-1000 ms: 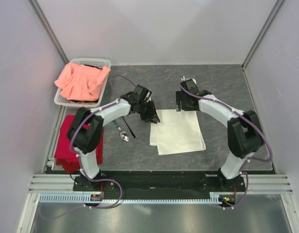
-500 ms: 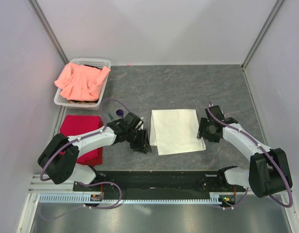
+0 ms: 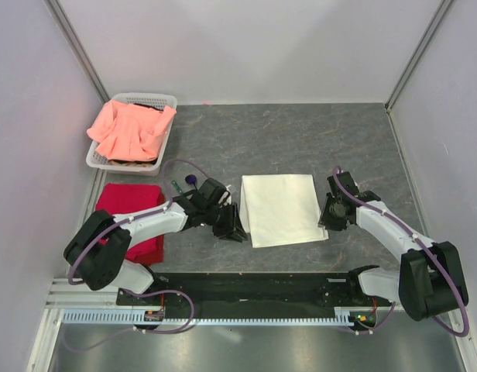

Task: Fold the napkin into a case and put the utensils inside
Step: Fold the rectangle-folded napkin at the center of the board.

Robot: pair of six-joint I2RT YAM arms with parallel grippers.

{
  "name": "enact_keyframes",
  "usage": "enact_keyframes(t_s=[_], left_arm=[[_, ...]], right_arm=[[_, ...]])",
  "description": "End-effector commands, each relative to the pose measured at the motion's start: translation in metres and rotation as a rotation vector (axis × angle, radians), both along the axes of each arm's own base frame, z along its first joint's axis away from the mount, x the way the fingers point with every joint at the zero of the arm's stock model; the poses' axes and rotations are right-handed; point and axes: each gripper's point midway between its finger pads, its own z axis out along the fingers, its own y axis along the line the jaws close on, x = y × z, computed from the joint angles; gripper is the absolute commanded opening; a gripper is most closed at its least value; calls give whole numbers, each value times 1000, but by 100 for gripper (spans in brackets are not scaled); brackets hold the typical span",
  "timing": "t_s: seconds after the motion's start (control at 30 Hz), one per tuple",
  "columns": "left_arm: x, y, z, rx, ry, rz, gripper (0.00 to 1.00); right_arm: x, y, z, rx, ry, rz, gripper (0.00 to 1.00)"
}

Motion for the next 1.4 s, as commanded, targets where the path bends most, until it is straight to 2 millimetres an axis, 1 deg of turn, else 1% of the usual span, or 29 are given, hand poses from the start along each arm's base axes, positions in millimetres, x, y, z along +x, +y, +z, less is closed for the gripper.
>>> enact_keyframes(t_s=[0.0, 0.13, 0.17, 0.4, 0.53, 0.63, 0.7, 0.73, 0.77, 0.9, 0.97, 1.0, 1.07, 1.1, 1.17, 1.2, 1.23, 1.27, 1.33, 1.37], left_arm=[[5, -11, 4, -43, 13, 18, 37], [6, -15, -6, -43, 37, 25, 38], [5, -16, -11, -39, 56, 31, 38], [11, -27, -22, -36, 61, 28, 38], [11, -29, -30, -13, 72, 30, 39], [11, -29, -34, -2, 77, 35, 41], [11, -30, -36, 4, 75, 36, 41], [12, -31, -35, 3, 76, 39, 40], [11, -32, -37, 6, 81, 39, 40], [14, -32, -43, 22, 85, 54, 38], [12, -33, -45, 20, 99, 58, 37], [12, -34, -45, 17, 100, 63, 37], [13, -33, -47, 21, 96, 72, 36], [14, -33, -48, 22, 97, 75, 35], [15, -31, -49, 34, 91, 83, 24], [16, -29, -49, 42, 81, 88, 18], [16, -24, -50, 68, 80, 94, 7], [21, -19, -47, 91, 43, 109, 3], [25, -12, -43, 127, -6, 93, 2], [26, -5, -41, 159, -21, 97, 2]], right_arm=[[-5, 3, -5, 23, 16, -29, 34], [-11, 4, -12, 34, 34, -32, 34], [-14, 4, -14, 33, 44, -30, 33], [-15, 0, -14, 16, 34, -43, 33], [-17, -2, -18, 6, 37, -47, 34], [-14, -1, -19, 7, 33, -42, 34], [-14, 2, -19, 19, 37, -31, 30], [-14, 3, -18, 24, 35, -26, 22], [-12, 5, -17, 30, 27, -23, 20], [-12, 8, -11, 43, 12, -16, 15], [-13, 10, -9, 46, 10, -14, 9], [-12, 10, -8, 48, 7, -15, 5], [-12, 10, -6, 50, -2, -20, 2], [-11, 9, -6, 44, -4, -26, 0], [-11, 9, -4, 43, -11, -24, 0], [-10, 9, -2, 43, -14, -23, 0], [-10, 9, 0, 44, -17, -19, 0], [-11, 9, 1, 40, -11, -14, 0], [-10, 11, 6, 44, -27, 0, 0], [-11, 13, 7, 45, -25, 8, 0]])
